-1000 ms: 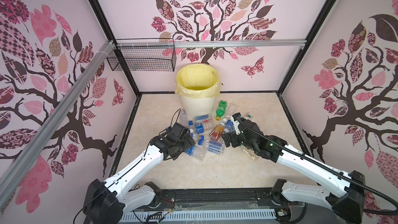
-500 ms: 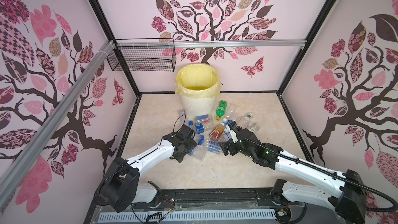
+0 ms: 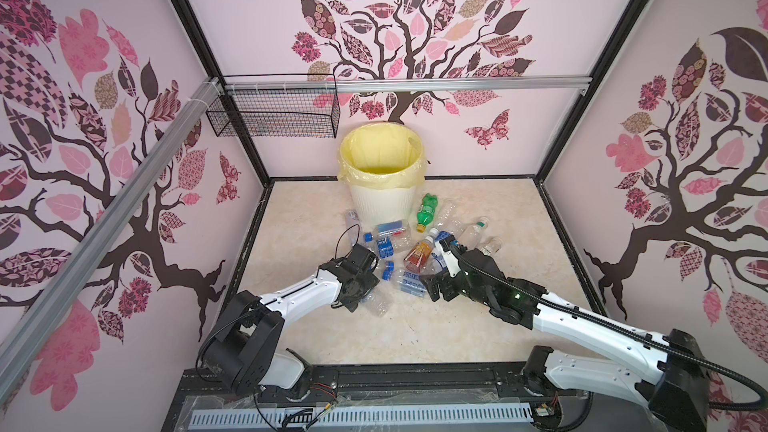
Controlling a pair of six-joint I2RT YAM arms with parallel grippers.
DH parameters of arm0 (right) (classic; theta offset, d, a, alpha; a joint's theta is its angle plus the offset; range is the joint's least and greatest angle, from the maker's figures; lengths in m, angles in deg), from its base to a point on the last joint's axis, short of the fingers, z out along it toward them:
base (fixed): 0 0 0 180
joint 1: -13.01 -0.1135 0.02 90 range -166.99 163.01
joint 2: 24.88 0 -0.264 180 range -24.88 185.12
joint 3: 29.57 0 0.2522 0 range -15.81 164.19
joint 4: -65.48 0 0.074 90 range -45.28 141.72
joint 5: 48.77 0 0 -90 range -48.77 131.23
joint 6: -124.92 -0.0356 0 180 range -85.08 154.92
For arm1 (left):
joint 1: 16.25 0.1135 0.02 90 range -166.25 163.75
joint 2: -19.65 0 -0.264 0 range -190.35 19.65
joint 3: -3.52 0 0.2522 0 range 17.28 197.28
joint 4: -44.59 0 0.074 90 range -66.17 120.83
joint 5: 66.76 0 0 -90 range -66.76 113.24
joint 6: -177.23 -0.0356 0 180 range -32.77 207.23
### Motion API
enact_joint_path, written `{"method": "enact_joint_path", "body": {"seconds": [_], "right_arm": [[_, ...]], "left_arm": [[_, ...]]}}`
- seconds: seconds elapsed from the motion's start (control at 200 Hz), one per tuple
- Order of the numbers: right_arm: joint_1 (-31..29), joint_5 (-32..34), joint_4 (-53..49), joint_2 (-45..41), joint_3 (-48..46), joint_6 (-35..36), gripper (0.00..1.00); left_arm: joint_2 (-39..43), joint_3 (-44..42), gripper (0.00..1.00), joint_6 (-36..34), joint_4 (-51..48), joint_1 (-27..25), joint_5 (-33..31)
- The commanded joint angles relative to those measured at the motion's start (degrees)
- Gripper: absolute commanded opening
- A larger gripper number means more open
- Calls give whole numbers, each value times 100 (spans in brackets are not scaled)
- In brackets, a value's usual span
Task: Throw the plastic bottles in the bin
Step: 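Grasp the clear blue-labelled water bottle with the right gripper while the left hovers nearby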
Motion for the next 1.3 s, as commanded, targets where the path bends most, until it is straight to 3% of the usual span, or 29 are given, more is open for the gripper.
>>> {"method": "enact_joint_path", "body": {"seconds": [0.0, 0.26, 0.505, 0.655, 0.955, 1.295], "right_arm": [[-34, -136, 107, 36, 99, -241, 100], [-31, -453, 56, 74, 79, -356, 100], [-30, -1139, 162, -142, 340, -538, 100], [-40, -1481, 379, 11, 559, -593, 100], [-57, -1699, 553, 333, 955, -596, 100], [-60, -1850, 814, 1031, 1363, -686, 92]], "left_arm": [[304, -290, 68, -28, -82, 30, -226], [1043, -306, 50, -438, -348, 25, -335], [1826, 318, 51, -1209, -237, 33, -393], [1812, 845, 50, -1550, -92, 29, -132], [1589, 1395, 48, -1676, 272, -25, 363], [1401, 2023, 48, -1682, 414, -386, 285]]}}
